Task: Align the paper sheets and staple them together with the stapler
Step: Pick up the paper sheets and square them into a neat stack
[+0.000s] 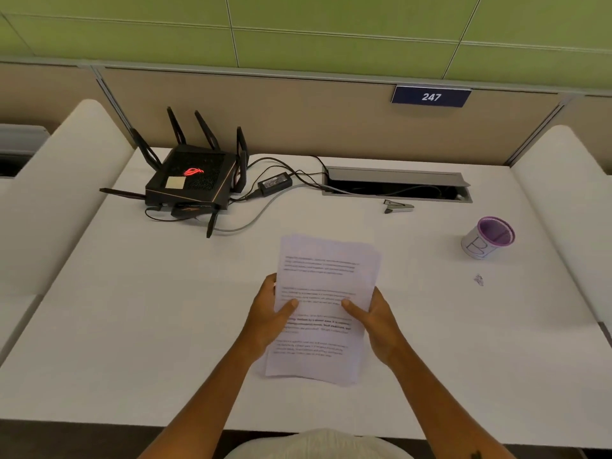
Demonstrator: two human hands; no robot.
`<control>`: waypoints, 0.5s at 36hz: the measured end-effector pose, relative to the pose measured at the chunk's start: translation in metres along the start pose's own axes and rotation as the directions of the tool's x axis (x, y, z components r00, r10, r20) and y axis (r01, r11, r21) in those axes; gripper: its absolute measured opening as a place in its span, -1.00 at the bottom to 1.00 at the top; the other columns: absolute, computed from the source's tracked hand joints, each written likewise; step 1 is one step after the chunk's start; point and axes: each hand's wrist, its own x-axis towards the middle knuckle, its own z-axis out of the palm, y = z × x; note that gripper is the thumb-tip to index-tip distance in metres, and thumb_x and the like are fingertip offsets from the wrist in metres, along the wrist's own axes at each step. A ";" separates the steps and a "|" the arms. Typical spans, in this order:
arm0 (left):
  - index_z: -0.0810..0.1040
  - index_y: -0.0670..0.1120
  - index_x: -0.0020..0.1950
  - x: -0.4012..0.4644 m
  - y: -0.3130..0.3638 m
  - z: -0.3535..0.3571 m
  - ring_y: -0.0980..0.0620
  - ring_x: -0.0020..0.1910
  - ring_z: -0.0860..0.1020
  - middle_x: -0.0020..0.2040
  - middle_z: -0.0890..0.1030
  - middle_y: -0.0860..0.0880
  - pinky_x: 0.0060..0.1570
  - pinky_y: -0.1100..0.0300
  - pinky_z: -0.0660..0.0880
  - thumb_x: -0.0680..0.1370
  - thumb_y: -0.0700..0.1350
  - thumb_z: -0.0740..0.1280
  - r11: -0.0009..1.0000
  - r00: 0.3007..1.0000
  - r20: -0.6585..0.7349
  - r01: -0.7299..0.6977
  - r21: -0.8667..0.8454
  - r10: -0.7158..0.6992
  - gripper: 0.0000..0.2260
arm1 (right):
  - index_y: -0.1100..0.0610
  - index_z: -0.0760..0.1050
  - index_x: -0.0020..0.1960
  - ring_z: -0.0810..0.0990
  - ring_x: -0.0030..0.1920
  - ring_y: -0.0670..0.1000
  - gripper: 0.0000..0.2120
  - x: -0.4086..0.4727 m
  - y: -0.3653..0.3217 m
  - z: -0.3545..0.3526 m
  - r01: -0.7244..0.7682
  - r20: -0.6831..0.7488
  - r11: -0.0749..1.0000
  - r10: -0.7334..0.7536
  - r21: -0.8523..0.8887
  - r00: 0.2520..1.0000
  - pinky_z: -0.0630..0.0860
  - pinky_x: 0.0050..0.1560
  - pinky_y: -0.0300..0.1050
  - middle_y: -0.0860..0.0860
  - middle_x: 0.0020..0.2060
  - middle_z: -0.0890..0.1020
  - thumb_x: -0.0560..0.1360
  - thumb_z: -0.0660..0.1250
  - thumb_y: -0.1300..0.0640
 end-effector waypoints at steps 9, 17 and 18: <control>0.53 0.11 0.25 0.006 0.037 0.007 0.02 0.08 0.72 0.15 0.70 0.06 -0.04 0.16 0.72 0.60 -0.16 0.49 0.990 0.983 -0.121 -0.141 -0.005 0.140 -0.71 | 0.11 0.63 0.19 0.76 0.04 0.10 -0.70 -0.008 -0.043 0.005 0.193 -0.185 0.980 -0.198 -0.048 0.963 0.71 0.03 0.05 0.01 0.06 0.76 0.48 0.55 0.26; 0.46 0.14 0.37 0.003 0.046 0.024 0.18 0.23 0.62 0.23 0.64 0.12 0.16 0.31 0.62 0.60 -0.22 0.49 0.968 0.951 -0.219 -0.241 -0.077 0.219 -0.55 | 0.00 0.51 0.35 0.66 0.17 -0.10 -0.61 -0.017 -0.035 0.015 0.313 -0.292 0.939 -0.343 -0.145 0.893 0.61 0.15 -0.20 -0.12 0.13 0.69 0.58 0.45 0.25; 0.45 0.11 0.41 0.003 0.042 0.026 0.15 0.27 0.61 0.26 0.62 0.10 0.18 0.30 0.62 0.59 -0.23 0.49 0.970 0.952 -0.220 -0.232 -0.075 0.211 -0.53 | -0.01 0.49 0.38 0.65 0.20 -0.10 -0.59 -0.017 -0.028 0.015 0.285 -0.294 0.947 -0.317 -0.149 0.901 0.59 0.18 -0.17 -0.12 0.18 0.67 0.58 0.45 0.24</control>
